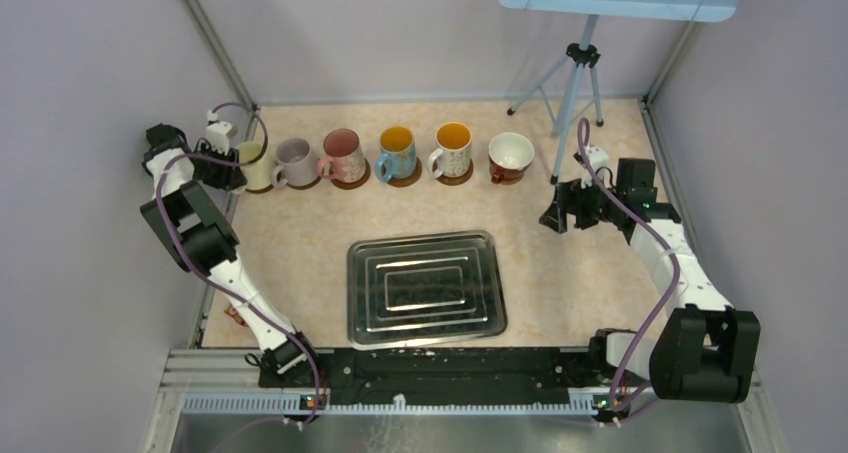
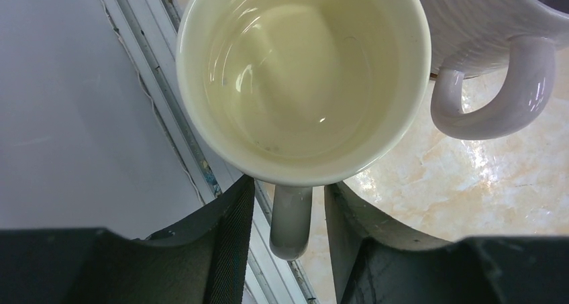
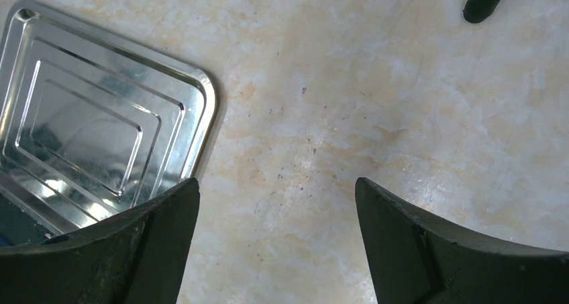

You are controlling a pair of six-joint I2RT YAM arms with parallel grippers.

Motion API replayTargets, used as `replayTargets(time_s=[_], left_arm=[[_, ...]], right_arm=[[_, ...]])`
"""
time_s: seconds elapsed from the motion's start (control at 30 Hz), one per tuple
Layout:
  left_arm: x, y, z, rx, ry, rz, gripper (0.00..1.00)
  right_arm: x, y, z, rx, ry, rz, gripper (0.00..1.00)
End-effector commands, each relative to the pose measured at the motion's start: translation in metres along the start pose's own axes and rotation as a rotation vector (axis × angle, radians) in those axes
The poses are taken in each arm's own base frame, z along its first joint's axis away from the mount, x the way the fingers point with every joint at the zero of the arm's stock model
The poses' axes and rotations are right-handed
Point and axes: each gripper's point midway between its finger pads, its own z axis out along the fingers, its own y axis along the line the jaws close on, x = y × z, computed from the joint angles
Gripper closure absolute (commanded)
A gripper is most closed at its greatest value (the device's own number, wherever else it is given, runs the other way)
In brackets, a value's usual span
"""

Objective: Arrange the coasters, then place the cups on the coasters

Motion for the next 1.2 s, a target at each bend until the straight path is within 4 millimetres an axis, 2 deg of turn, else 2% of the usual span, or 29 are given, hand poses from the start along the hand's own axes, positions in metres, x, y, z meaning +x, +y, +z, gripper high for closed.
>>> replayTargets(time_s=[0.0, 0.3, 0.97, 1.17], left_arm=[[-0.013, 0.035, -0.026, -0.106, -0.082, 0.045, 0.51], [-0.015, 0.038, -0.029, -0.125, -0.076, 0.044, 0.49], [-0.013, 0.015, -0.058, -0.124, 0.016, 0.06, 0.28], [-0.005, 0.014, -0.061, -0.134, 0.056, 0.065, 0.27]], right_arm=[[-0.003, -0.001, 0.0, -0.007, -0.017, -0.013, 0.16], [-0.003, -0.001, 0.0, -0.006, -0.017, -0.015, 0.15], [-0.011, 0.003, -0.002, -0.026, -0.032, -0.02, 0.15], [-0.015, 0.003, -0.004, -0.029, -0.021, -0.018, 0.15]])
